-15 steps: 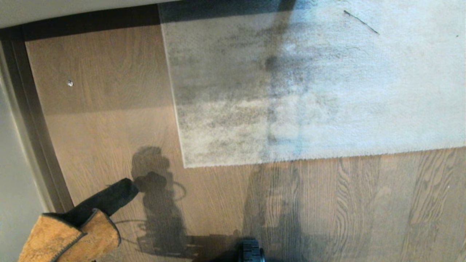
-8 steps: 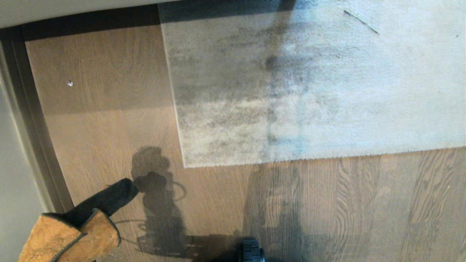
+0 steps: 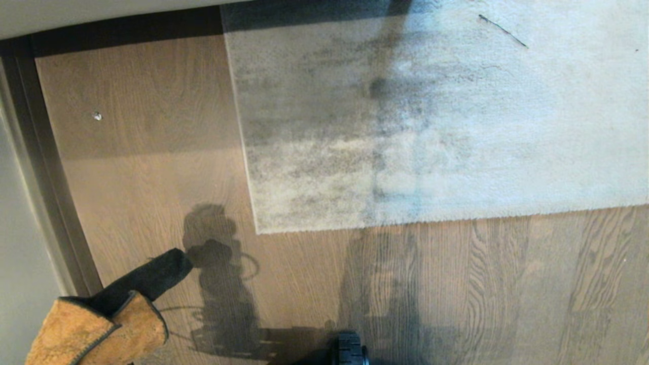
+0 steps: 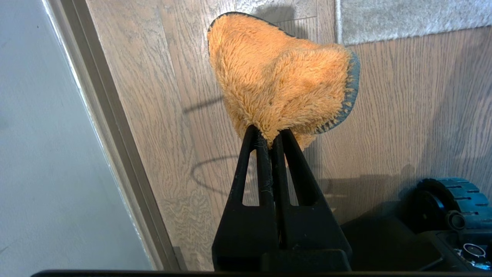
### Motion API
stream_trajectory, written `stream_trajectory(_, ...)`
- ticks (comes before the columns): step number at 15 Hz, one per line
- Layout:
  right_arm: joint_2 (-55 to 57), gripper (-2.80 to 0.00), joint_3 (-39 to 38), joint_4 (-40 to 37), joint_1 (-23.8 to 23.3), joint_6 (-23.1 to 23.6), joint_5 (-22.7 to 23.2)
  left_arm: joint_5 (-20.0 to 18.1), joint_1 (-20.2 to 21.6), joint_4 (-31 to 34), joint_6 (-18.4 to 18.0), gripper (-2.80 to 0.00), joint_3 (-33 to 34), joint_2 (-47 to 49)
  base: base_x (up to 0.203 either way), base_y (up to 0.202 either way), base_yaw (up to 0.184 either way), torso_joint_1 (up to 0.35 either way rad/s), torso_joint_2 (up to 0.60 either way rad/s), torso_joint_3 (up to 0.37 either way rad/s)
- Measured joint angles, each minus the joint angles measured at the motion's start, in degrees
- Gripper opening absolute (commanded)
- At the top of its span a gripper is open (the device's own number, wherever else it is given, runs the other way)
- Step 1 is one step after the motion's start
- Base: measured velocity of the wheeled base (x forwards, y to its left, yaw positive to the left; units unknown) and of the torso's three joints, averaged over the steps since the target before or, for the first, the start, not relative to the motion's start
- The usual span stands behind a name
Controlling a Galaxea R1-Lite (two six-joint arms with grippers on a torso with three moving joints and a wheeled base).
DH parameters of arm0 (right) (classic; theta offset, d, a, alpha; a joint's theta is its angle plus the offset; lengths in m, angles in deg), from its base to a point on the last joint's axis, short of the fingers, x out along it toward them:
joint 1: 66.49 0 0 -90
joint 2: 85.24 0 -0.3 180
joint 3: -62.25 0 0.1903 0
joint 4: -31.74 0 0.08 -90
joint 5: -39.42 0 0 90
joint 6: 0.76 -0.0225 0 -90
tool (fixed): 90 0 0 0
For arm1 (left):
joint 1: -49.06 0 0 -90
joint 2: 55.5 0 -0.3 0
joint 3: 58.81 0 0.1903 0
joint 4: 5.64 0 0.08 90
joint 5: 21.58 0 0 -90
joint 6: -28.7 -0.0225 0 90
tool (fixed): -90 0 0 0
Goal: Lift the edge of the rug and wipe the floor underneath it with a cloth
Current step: Lift up the carpet
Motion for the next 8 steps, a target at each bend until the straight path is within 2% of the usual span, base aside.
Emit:
stream_trajectory(4, 6.75, -2.80, 6.05, 0.03, 0.13, -2.45, 7.48, -0.02, 0.00, 0.00, 0.00, -2.80, 0.00, 0.00, 0.000, 0.000, 0.000, 0.000, 0.00, 0.000)
stream_trajectory(8, 21.27, -2.80, 10.84, 4.03, 0.53, -6.42, 16.58, -0.02, 0.00, 0.00, -0.01, -2.80, 0.00, 0.00, 0.000, 0.000, 0.000, 0.000, 0.00, 0.000)
